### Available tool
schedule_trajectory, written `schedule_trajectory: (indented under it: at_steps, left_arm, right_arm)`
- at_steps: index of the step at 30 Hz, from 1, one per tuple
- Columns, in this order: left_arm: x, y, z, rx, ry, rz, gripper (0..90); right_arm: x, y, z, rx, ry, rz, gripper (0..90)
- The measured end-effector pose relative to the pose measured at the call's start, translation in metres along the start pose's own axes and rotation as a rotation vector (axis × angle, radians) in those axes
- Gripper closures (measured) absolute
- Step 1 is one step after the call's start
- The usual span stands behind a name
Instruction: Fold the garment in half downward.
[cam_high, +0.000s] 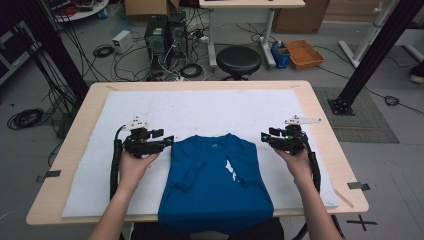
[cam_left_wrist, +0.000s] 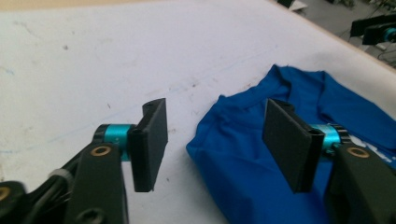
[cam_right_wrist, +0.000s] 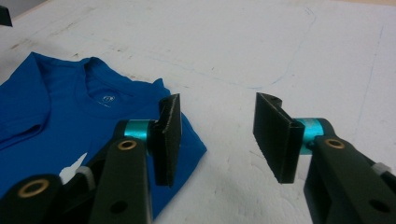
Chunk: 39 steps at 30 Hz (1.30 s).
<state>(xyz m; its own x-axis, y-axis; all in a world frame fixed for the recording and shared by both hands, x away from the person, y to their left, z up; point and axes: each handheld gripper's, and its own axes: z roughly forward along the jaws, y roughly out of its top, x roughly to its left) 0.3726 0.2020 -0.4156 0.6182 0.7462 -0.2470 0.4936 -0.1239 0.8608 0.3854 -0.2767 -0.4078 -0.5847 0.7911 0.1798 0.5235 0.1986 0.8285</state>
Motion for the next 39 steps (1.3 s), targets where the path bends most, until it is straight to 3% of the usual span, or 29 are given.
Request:
schedule_trajectory:
  at_steps: [4,8,12,19,21,23,27,29,31,33,39]
  left_arm:
    - [0.004,-0.003,0.014,0.05,0.008,-0.04,46.0]
    - [0.005,-0.001,0.029,0.092,0.012,-0.045,50.5]
    - [0.0,0.004,0.043,0.146,0.022,-0.007,53.5]
    - [-0.002,-0.002,0.055,0.225,0.024,0.014,55.4]
    - [-0.003,-0.002,0.056,0.242,0.027,0.021,55.4]
    - [-0.005,-0.004,0.059,0.263,0.042,0.036,55.4]
    - [-0.008,-0.004,0.06,0.264,0.089,0.054,62.1]
    - [-0.009,-0.005,0.059,0.259,0.114,0.074,70.9]
    - [-0.007,-0.006,0.059,0.251,0.093,0.048,81.1]
    - [-0.005,-0.007,0.059,0.245,0.092,0.03,83.1]
    - [-0.002,-0.006,0.059,0.211,0.078,0.027,85.6]
  right_arm:
    - [0.004,0.0,0.009,0.024,-0.003,-0.013,60.8]
    - [0.006,0.0,0.025,0.08,-0.022,-0.018,64.1]
    - [0.006,-0.002,0.043,0.129,-0.025,-0.018,65.9]
    - [0.012,-0.003,0.065,0.189,-0.01,-0.049,66.1]
    - [0.015,-0.003,0.069,0.209,0.001,-0.071,67.5]
    - [0.019,-0.003,0.071,0.225,-0.02,-0.105,69.9]
    - [0.018,-0.003,0.07,0.228,-0.016,-0.11,83.3]
    - [0.02,-0.004,0.069,0.226,-0.023,-0.122,88.5]
    - [0.021,-0.004,0.07,0.224,-0.025,-0.134,89.0]
    - [0.021,-0.003,0.069,0.219,-0.024,-0.131,89.2]
    - [0.014,-0.001,0.067,0.182,-0.002,-0.09,89.4]
